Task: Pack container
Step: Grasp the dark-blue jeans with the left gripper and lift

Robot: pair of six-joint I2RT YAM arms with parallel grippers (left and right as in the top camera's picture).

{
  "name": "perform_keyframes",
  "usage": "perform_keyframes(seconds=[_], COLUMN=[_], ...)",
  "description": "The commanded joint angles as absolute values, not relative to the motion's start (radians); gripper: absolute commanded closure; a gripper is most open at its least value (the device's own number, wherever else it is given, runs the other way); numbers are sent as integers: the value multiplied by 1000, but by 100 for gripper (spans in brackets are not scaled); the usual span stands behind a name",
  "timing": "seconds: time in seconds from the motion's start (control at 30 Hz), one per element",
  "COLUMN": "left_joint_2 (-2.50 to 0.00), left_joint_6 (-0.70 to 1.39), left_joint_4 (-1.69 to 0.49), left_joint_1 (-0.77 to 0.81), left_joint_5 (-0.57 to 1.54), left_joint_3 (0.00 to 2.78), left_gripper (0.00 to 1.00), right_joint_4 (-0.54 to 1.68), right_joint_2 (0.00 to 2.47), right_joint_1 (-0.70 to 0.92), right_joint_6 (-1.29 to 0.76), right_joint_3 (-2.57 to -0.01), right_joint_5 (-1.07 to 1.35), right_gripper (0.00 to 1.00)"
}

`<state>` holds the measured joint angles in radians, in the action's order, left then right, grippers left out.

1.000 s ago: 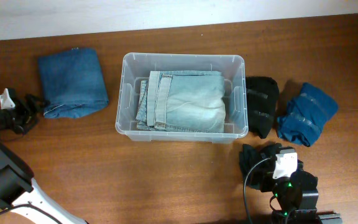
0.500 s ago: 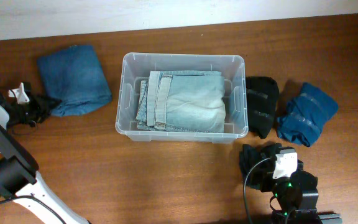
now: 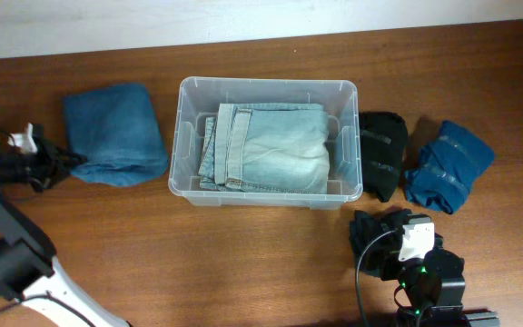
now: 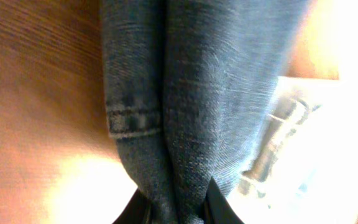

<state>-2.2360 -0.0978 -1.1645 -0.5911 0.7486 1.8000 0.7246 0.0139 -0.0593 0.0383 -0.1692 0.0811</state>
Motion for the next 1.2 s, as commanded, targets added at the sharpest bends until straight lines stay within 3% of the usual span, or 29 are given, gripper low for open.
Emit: perform_keyframes(seconds=[0.0,0.23,0.47,0.8,1.17], left_joint_2=[-1968,-1641,-1485,-1527,-1726], left_joint_6=[-171,-166,-120,-74,-22], left_joint_4=[-1222,-1239,-1221,-1048,-980], left_joint_1=[-567,-482,-236,190,374], left_joint_5=[813,934,870,616,488], left_joint_3=[1896,1901,1901,1901,1899], left_gripper=[100,100,100,100,100], right_joint_4=[721,721,722,721,721], right_joint_2=[6,6,6,6,6], right_joint_1=[-68,-68,-68,-68,-68], right_joint_6=[45,45,45,45,45], right_joint_3=[-163,-163,-163,-163,-163], right_joint_5=[90,90,90,90,90], right_gripper=[2,2,1,2,1])
